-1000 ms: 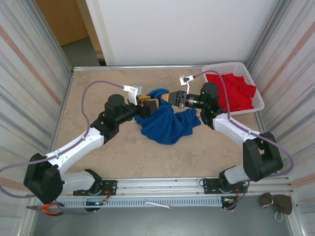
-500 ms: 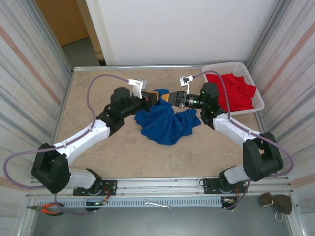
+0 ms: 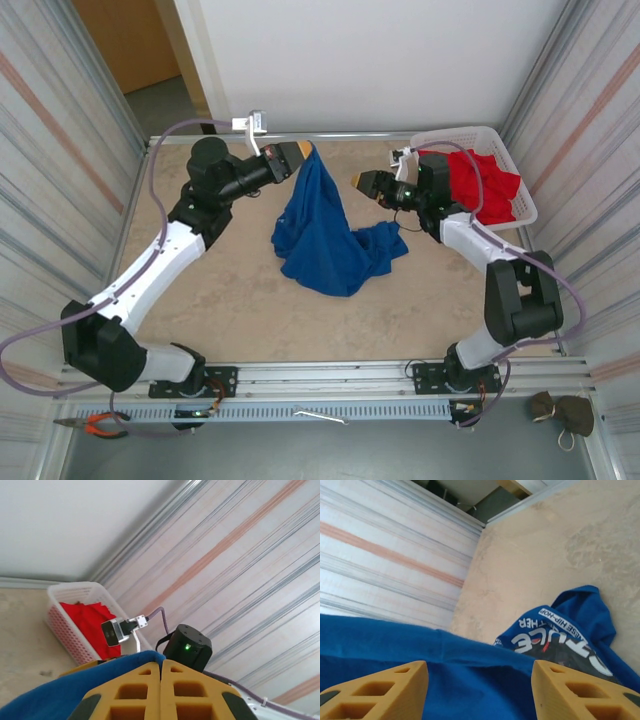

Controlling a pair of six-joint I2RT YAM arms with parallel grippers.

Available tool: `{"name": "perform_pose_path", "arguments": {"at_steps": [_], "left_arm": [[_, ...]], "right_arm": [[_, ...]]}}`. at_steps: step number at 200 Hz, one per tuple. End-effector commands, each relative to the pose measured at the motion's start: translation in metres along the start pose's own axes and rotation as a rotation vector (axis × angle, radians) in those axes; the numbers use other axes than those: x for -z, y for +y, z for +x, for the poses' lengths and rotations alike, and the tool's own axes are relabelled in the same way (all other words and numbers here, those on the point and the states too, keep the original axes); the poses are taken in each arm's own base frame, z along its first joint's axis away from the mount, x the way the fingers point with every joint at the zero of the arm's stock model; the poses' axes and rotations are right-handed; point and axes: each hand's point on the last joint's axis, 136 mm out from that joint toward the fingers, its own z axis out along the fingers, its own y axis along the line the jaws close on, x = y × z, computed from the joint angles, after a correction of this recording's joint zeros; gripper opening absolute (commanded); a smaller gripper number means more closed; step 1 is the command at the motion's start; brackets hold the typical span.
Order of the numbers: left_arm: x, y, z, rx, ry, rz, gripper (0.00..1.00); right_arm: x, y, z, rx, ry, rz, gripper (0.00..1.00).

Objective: Fold the inside-out t-shirt

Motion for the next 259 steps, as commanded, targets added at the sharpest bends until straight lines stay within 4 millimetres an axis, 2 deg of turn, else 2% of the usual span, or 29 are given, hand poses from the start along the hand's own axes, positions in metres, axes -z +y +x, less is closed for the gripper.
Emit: {"name": "perform_pose_path", "arguments": {"at_steps": [1, 11, 22, 42, 65, 106, 116, 124, 141, 146, 155, 185, 208, 234, 246, 259], "left_arm": [[-0.006, -0.004, 0.001, 0.135, 0.025, 0.052, 0.00], [-0.006, 0.000, 0.001, 0.143, 0.021, 0.036, 0.00], [-0.005, 0.004, 0.002, 0.152, 0.014, 0.011, 0.00], [-0.004, 0.009, 0.003, 0.157, 0.007, -0.010, 0.00], [-0.003, 0.007, 0.006, 0.151, 0.011, -0.012, 0.00], [-0.001, 0.003, 0.012, 0.140, 0.028, -0.020, 0.00], [-0.001, 0.003, 0.013, 0.142, 0.028, -0.022, 0.00], [-0.001, 0.005, 0.014, 0.143, 0.031, -0.026, 0.00], [0.000, 0.015, 0.016, 0.154, 0.029, -0.056, 0.00], [0.001, 0.020, 0.016, 0.156, 0.024, -0.074, 0.00], [0.003, 0.032, 0.013, 0.161, 0.012, -0.110, 0.00], [0.005, 0.082, 0.001, 0.180, -0.012, -0.208, 0.00], [-0.011, 0.120, 0.003, 0.183, 0.020, -0.253, 0.00], [-0.034, 0.145, 0.013, 0.156, 0.109, -0.229, 0.00], [-0.035, 0.152, 0.019, 0.175, 0.126, -0.218, 0.16], [-0.028, 0.156, 0.025, 0.177, 0.118, -0.234, 0.36]], "right_arm": [[0.030, 0.041, 0.006, 0.108, -0.046, 0.031, 0.48], [0.037, 0.057, 0.015, 0.158, -0.050, 0.057, 0.44], [0.039, 0.078, 0.029, 0.222, -0.038, 0.068, 0.45], [0.035, 0.102, 0.043, 0.306, -0.043, 0.100, 0.64], [0.023, 0.106, 0.036, 0.340, -0.062, 0.137, 0.75], [-0.014, 0.117, 0.017, 0.355, -0.030, 0.098, 0.74], [-0.023, 0.114, 0.014, 0.354, -0.025, 0.103, 0.71], [-0.027, 0.112, 0.011, 0.353, -0.025, 0.096, 0.62], [-0.028, 0.109, 0.007, 0.324, -0.012, 0.055, 0.18], [-0.025, 0.109, 0.006, 0.315, -0.010, 0.038, 0.10], [-0.019, 0.105, 0.009, 0.299, -0.010, 0.017, 0.00], [0.008, 0.111, 0.025, 0.311, 0.013, -0.121, 0.00], [0.019, 0.124, 0.044, 0.336, 0.076, -0.248, 0.00], [0.023, 0.132, 0.051, 0.336, 0.104, -0.345, 0.00], [0.023, 0.129, 0.047, 0.329, 0.095, -0.341, 0.00], [0.024, 0.126, 0.043, 0.322, 0.085, -0.332, 0.00]]}}
